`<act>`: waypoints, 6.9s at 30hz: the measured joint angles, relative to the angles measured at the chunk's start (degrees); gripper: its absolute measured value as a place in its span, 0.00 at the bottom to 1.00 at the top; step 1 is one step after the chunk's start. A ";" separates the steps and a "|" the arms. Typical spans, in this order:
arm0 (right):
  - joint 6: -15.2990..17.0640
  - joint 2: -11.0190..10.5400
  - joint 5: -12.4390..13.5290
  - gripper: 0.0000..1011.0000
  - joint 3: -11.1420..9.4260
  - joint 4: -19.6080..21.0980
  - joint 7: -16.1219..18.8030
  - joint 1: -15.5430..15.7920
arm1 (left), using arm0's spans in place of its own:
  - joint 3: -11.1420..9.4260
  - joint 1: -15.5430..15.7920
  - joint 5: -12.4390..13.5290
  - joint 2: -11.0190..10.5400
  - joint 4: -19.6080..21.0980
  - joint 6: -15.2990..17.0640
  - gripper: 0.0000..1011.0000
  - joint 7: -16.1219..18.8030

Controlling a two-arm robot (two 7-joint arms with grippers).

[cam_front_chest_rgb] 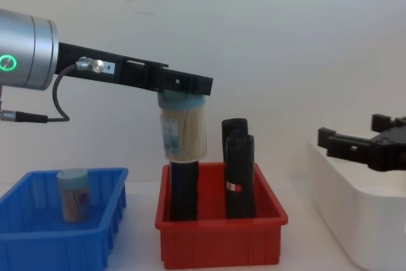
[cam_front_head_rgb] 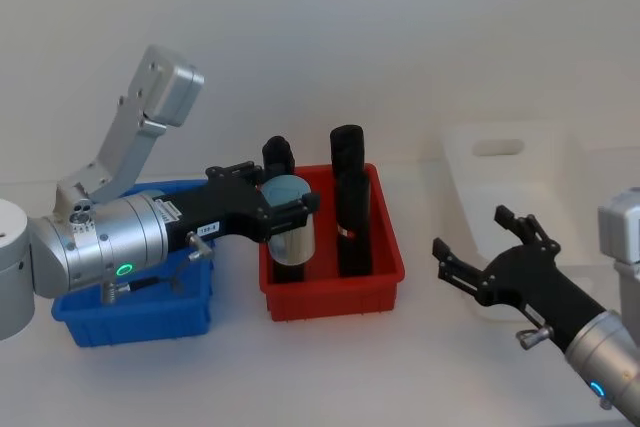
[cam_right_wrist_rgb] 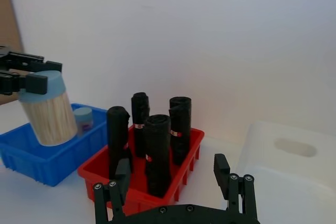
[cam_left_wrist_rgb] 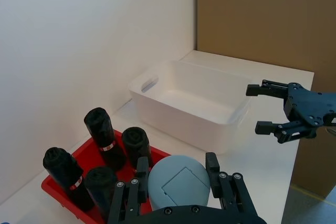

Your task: Pick the cotton swabs from the blue box and place them into the white box.

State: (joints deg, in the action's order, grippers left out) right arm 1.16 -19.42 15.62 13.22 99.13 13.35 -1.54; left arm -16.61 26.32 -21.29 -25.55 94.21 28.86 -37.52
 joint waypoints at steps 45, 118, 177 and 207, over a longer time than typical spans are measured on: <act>7.10 8.98 -10.82 0.99 8.39 -2.95 9.36 -7.30 | -0.04 0.06 -0.01 0.00 0.02 0.03 0.65 -0.27; 4.75 17.20 -17.83 0.63 12.76 -11.78 0.40 -12.24 | -0.04 0.06 -0.03 0.01 0.02 0.03 0.89 -0.27; 4.75 8.67 -12.86 0.63 6.53 -3.15 -17.07 -2.96 | -0.05 0.06 -0.02 0.00 0.02 0.03 0.99 -0.27; -0.46 8.05 -10.75 0.63 -0.24 -22.40 -14.63 -14.35 | -0.05 0.06 -0.01 0.00 0.02 0.03 0.99 -0.26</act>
State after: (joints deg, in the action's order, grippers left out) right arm 0.70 -11.37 4.87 12.98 76.73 -1.28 -15.89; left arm -16.66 26.38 -21.30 -25.54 94.23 28.89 -37.78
